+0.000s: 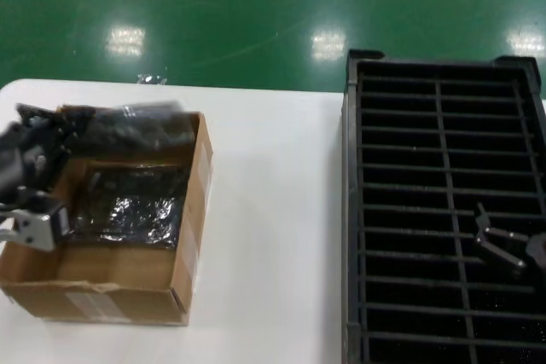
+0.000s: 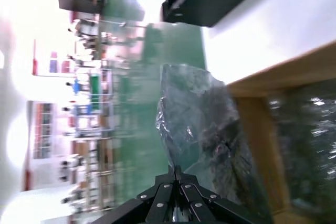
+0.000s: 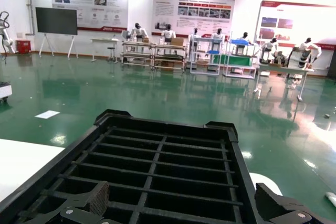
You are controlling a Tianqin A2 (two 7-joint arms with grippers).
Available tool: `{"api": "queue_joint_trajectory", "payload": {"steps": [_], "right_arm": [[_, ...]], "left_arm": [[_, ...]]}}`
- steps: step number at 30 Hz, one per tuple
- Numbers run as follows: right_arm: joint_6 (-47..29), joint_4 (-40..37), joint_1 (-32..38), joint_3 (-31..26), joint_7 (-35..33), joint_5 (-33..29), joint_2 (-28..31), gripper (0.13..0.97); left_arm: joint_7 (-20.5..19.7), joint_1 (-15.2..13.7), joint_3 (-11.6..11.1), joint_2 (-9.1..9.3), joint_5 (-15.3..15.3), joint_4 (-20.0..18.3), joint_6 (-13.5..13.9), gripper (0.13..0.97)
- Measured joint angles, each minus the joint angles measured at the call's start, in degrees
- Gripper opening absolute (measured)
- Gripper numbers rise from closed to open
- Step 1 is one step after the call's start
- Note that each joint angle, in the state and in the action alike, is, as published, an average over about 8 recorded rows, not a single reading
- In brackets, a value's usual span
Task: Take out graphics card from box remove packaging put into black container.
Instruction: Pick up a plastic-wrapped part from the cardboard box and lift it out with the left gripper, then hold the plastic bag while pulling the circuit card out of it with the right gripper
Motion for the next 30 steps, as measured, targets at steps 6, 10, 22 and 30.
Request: {"api": "queue_joint_trajectory", "payload": {"steps": [6,10,22,30], "right_arm": [[0.0,0.0,0.0,0.0,0.0,0.0,0.0,0.966],[0.0,0.0,0.0,0.0,0.0,0.0,0.0,0.966],[-0.1,0.0,0.0,0.0,0.0,0.0,0.0,0.966],[-6.3,1.4,0.6,3.0,-3.5,2.4,-2.6,0.966]], "left_arm": [[-2.2,7.8,-6.8,-1.75,-0.3,-9.7,-1.6,0.139],[-1.7,11.8,-8.0,-2.56,-3.3,-14.5,-2.7,0.139],[5.6,13.0,-1.1,-1.06,-11.5,-17.5,-2.6,0.139],[5.8,13.0,-1.0,-0.98,-11.6,-17.4,-2.6,0.139]]}}
